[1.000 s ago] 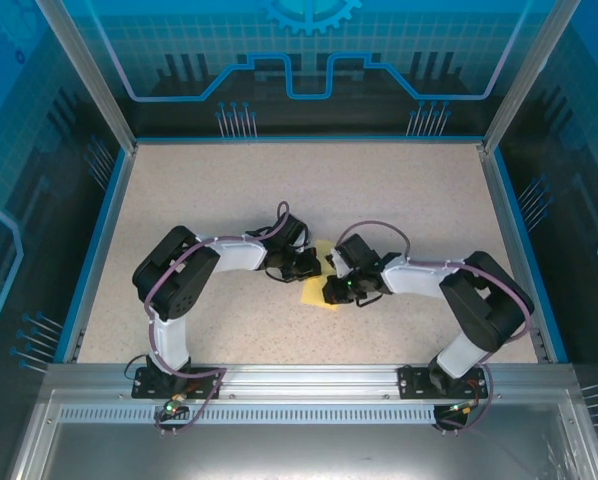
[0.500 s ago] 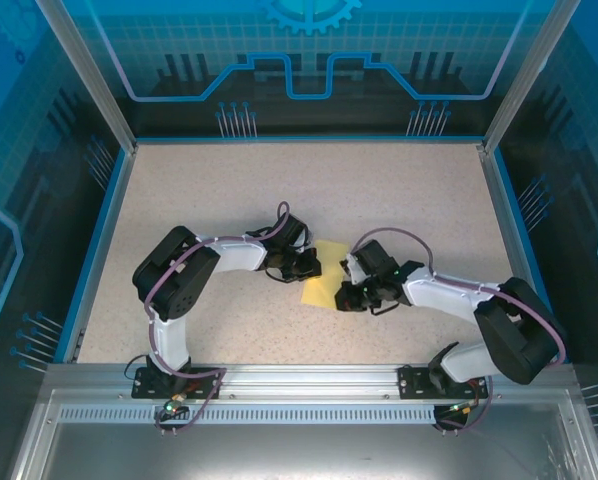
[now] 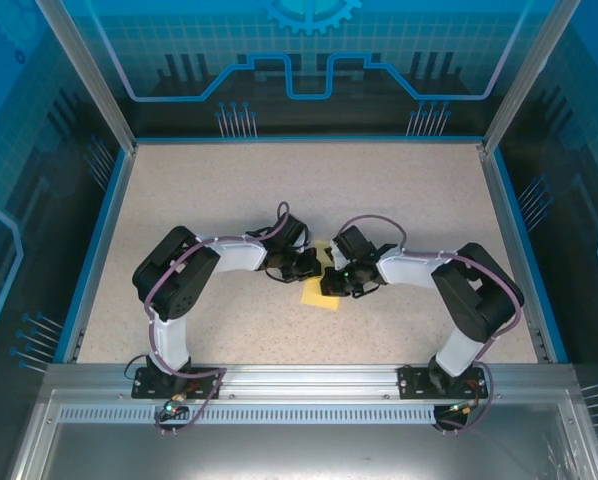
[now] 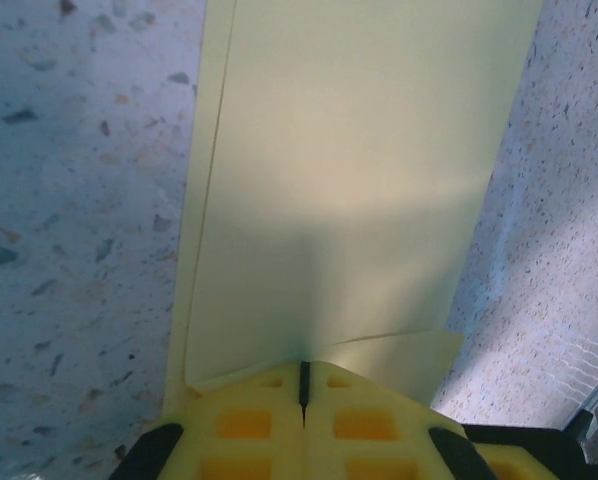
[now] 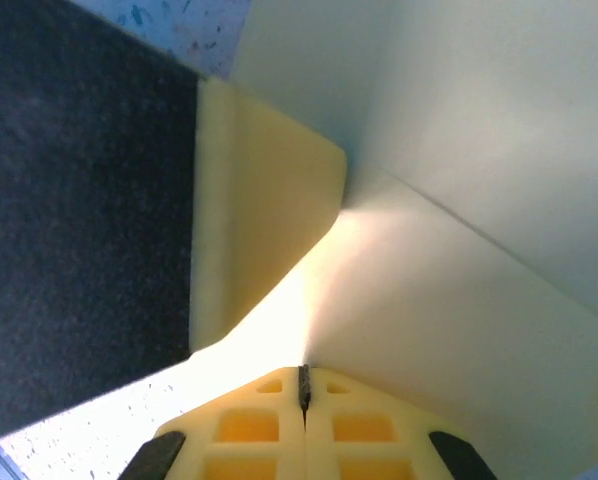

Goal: Fold a paper plane with a square sheet of paper (pick it up from the middle)
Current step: Fold the triangle a second time at the center of the table.

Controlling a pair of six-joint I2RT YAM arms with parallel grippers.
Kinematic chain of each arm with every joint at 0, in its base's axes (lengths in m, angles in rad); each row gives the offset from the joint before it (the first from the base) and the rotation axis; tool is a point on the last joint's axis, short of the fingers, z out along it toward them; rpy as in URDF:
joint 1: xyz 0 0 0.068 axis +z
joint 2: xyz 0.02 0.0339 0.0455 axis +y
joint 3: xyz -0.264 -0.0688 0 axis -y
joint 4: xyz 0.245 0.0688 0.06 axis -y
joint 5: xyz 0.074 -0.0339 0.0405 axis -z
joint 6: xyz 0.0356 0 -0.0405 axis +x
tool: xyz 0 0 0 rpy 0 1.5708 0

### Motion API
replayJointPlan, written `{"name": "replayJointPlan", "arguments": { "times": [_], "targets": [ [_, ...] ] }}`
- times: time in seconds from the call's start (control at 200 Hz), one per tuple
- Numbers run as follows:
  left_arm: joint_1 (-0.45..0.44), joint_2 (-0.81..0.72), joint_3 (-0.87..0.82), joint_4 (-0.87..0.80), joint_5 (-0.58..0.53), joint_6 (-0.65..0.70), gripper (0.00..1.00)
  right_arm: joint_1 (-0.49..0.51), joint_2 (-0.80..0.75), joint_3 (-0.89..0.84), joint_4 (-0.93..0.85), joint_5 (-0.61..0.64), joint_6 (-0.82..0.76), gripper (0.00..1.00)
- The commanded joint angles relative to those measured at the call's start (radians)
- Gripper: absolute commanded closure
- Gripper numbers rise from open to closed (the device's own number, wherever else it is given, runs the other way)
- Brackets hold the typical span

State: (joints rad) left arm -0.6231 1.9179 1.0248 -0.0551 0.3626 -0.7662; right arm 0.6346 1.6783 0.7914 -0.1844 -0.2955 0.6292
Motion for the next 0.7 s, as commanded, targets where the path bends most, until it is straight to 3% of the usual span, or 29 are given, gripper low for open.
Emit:
{"name": "replayJointPlan", "arguments": {
  "times": [0.0,0.21,0.39,0.525,0.695],
  "targets": [
    [-0.005,0.079,-0.048,-0.103,-0.121,-0.023,1.0,0.007,-0.047,-0.094,-0.063,0.012,0.0,1.0],
    [-0.006,0.081,-0.047,-0.104,-0.122,-0.024,1.0,0.001,-0.21,-0.262,-0.137,0.015,0.013,1.0],
    [-0.007,0.062,-0.021,-0.06,-0.065,0.004,1.0,-0.061,-0.337,-0.21,-0.189,0.043,0.007,0.99],
    [-0.016,0.017,0.07,-0.084,-0.039,0.035,0.82,-0.155,-0.363,-0.129,-0.165,0.081,0.028,0.82],
    [-0.016,-0.053,0.118,-0.084,-0.014,0.003,0.54,-0.226,-0.284,-0.058,-0.102,0.024,0.002,0.58]
  ]
}}
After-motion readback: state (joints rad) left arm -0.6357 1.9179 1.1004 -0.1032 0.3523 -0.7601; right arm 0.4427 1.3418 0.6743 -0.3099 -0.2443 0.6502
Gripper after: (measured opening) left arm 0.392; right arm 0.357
